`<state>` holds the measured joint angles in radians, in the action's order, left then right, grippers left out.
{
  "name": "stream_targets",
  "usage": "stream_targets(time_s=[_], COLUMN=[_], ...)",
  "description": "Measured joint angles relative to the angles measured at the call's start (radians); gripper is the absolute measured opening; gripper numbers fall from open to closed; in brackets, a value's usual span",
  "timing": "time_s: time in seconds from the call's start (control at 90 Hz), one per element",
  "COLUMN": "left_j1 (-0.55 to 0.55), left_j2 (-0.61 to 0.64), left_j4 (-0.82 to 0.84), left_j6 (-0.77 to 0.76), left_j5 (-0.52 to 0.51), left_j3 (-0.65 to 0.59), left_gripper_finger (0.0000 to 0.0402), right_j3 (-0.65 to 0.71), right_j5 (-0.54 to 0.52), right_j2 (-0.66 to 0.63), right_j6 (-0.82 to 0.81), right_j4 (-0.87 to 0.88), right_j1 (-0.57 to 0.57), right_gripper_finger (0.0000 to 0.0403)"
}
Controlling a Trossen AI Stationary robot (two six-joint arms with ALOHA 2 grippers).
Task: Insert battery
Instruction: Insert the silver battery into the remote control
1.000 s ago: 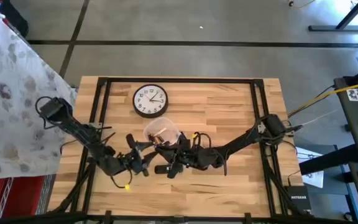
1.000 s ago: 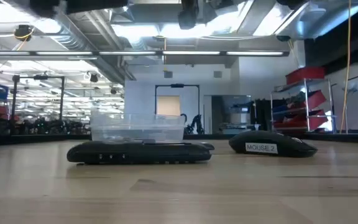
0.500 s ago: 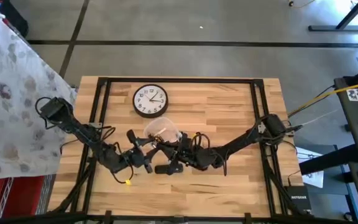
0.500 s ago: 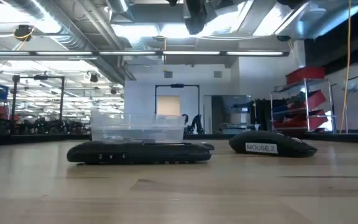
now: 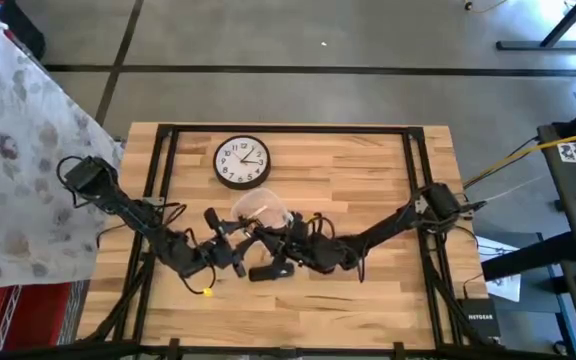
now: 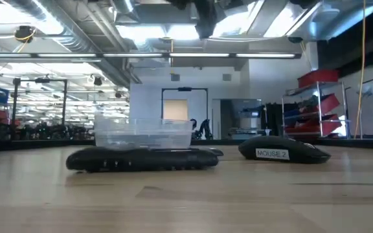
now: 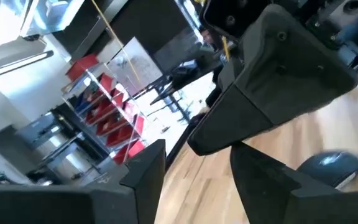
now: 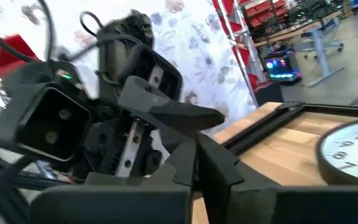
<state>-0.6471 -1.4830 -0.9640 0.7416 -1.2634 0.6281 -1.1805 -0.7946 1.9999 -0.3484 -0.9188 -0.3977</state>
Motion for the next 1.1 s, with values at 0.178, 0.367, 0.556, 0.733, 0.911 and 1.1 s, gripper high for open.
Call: stream_targets(time_s=[0.178,0.367,0.556,0.733,0.911,1.1], left_j1=[-0.066,-0.169,-0.233,-0.257,-0.22,-0.171], left_j2=[0.009,0.03,0.08,0.145,0.253,0.32], left_j4=[0.009,0.034,0.115,0.311,0.777,1.233], left_j6=[0.057,0.035,-0.135,-0.356,-0.781,-1.219], left_j5=[-0.118,-0.176,-0.154,-0.058,0.07,0.195], left_j3=[0.002,0.002,0.002,0.001,0.001,0.0], left_gripper_finger=[0.0131,0.0115,0.0104,0.0096,0.0095,0.0095], right_j3=[0.002,0.0,-0.035,-0.03,-0.028,-0.029], right_j5=[-0.009,0.137,0.347,0.439,0.488,0.519], right_j2=[-0.013,-0.114,-0.138,-0.064,0.01,0.054], right_j6=[0.021,-0.021,-0.174,-0.169,-0.078,0.029], right_j4=[0.125,0.501,1.041,1.207,1.138,1.035], right_j1=[-0.002,-0.001,0.04,0.069,0.134,0.188], right_gripper_finger=[0.0001,0.0004,0.0043,0.0111,0.0146,0.0144])
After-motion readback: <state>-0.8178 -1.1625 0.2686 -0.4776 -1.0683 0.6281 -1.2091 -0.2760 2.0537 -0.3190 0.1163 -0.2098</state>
